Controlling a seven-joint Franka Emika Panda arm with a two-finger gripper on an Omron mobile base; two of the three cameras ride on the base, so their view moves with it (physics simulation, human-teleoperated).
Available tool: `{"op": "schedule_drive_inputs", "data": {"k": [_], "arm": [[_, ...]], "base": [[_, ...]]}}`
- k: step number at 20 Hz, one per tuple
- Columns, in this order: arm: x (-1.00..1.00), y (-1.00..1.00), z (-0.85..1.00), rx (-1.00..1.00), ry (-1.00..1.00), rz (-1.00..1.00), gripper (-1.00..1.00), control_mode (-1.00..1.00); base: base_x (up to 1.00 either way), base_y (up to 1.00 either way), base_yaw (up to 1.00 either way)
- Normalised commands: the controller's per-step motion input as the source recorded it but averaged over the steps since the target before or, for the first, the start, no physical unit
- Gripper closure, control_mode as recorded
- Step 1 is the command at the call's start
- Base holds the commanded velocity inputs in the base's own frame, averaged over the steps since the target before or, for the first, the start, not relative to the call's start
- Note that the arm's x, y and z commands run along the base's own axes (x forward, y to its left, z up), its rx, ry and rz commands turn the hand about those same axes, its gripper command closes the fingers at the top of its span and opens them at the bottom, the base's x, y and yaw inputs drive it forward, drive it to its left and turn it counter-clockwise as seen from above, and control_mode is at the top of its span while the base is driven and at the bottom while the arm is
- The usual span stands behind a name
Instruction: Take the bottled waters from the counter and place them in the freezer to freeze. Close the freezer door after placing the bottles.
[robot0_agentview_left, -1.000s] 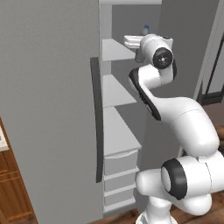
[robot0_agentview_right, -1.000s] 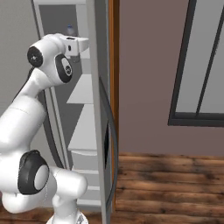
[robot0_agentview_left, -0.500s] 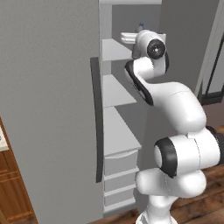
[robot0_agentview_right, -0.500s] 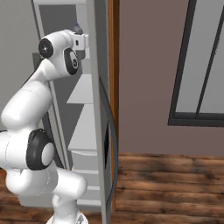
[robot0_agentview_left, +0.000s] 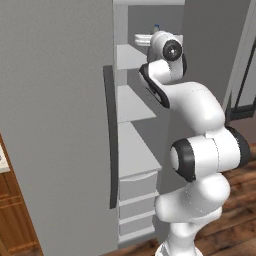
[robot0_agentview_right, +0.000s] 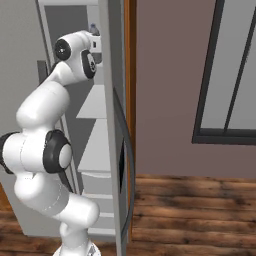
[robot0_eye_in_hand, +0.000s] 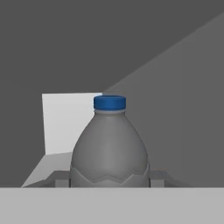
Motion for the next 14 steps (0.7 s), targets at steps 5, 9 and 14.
{"op": "schedule_drive_inputs", "data": {"k": [5, 9, 14], "arm": [[0.44, 0.00, -0.05, 0.00, 0.00, 0.03, 1.00, -1.00], [0.24, 0.01, -0.25, 0.00, 0.06, 0.04, 1.00, -1.00], [0.17, 0.01, -0.33, 0.00, 0.10, 0.04, 1.00, -1.00]], "base": [[0.00, 0.00, 0.00], [0.00, 0.00, 0.00], [0.00, 0.00, 0.00]]}}
